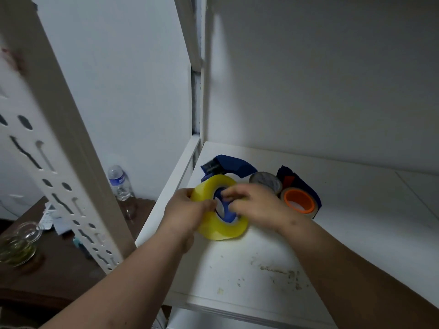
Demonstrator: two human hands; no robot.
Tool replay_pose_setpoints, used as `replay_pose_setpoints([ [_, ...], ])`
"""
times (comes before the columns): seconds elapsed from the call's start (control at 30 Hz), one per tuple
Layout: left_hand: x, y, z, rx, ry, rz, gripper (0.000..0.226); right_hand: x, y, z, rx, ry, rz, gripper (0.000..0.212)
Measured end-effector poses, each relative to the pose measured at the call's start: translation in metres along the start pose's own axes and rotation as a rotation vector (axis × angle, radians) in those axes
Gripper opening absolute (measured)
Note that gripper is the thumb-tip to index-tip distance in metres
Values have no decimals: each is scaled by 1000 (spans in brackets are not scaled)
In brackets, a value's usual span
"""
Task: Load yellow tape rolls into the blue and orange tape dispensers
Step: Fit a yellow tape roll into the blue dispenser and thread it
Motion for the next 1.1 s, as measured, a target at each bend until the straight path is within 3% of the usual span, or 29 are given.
replay_pose_setpoints([
  [0.07,7,11,3,-79,33,-108,48,-3,-1,41,165,344,5,44],
  [0.13,17,20,5,-113,39,-211,52,-4,1,67,230,527,-31,62],
  [0.2,25,26,7,-117,27,-275,50,-12,10,71,209,465,-86,72],
  [0.23,29,29,8,-104,15,-293,49,-17,15,67,208,383,-102,66],
  [0.3,35,34,9,-71,-4,-320,48,-22,23,59,135,260,-129,37],
  [0.37,41,39,9,-37,-7,-351,46,-17,22,58,46,265,-142,21],
  [0.5,47,42,12,46,24,-373,52,-6,4,45,-34,233,-106,23],
  [0.63,50,45,6,-17,-7,-386,49,8,1,44,-72,309,-163,32],
  [0.77,43,34,6,-12,1,-273,47,16,4,34,-32,269,-145,44],
  [0.87,32,17,8,119,-19,-123,44,23,13,22,16,271,-120,61],
  [1.0,20,-9,3,381,-30,91,40,33,18,-3,94,206,-17,68],
  [1.1,13,-19,-1,421,-10,143,51,34,24,-16,159,143,-24,66],
])
Point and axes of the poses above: each hand's wrist, its own x-axis away from the middle knuckle, its own z-axis out of the back of the hand, y = z × x, the point moved 8 cm from there along -x, towards the middle knuckle, and after that the axes turned 3 degrees about -y, right-handed, at the moved point
